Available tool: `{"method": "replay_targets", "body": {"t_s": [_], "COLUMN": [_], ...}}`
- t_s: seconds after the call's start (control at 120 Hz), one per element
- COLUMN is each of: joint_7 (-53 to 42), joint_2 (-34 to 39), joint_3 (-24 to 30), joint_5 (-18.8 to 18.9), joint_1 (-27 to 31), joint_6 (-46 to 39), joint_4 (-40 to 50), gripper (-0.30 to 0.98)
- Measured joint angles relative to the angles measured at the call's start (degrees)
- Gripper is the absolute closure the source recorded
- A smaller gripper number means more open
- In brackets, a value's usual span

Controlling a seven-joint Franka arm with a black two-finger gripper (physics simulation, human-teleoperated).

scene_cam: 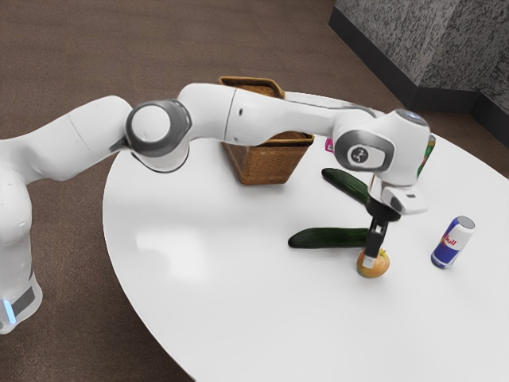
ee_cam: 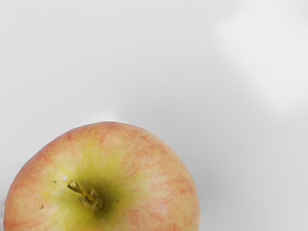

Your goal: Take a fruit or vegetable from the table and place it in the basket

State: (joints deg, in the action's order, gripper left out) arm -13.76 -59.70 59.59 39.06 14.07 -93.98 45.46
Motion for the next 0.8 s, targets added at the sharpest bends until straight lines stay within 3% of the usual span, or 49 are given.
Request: {"method": "replay_targets", "body": {"t_s": [0.8], "joint_7": [0.52], "joint_2": [-3.24], "joint_3": [-0.23], "joint_5": [-0.39], "joint_1": [0.59], "joint_6": [-5.75], "joint_4": [0.82], "gripper": [0.0]}}
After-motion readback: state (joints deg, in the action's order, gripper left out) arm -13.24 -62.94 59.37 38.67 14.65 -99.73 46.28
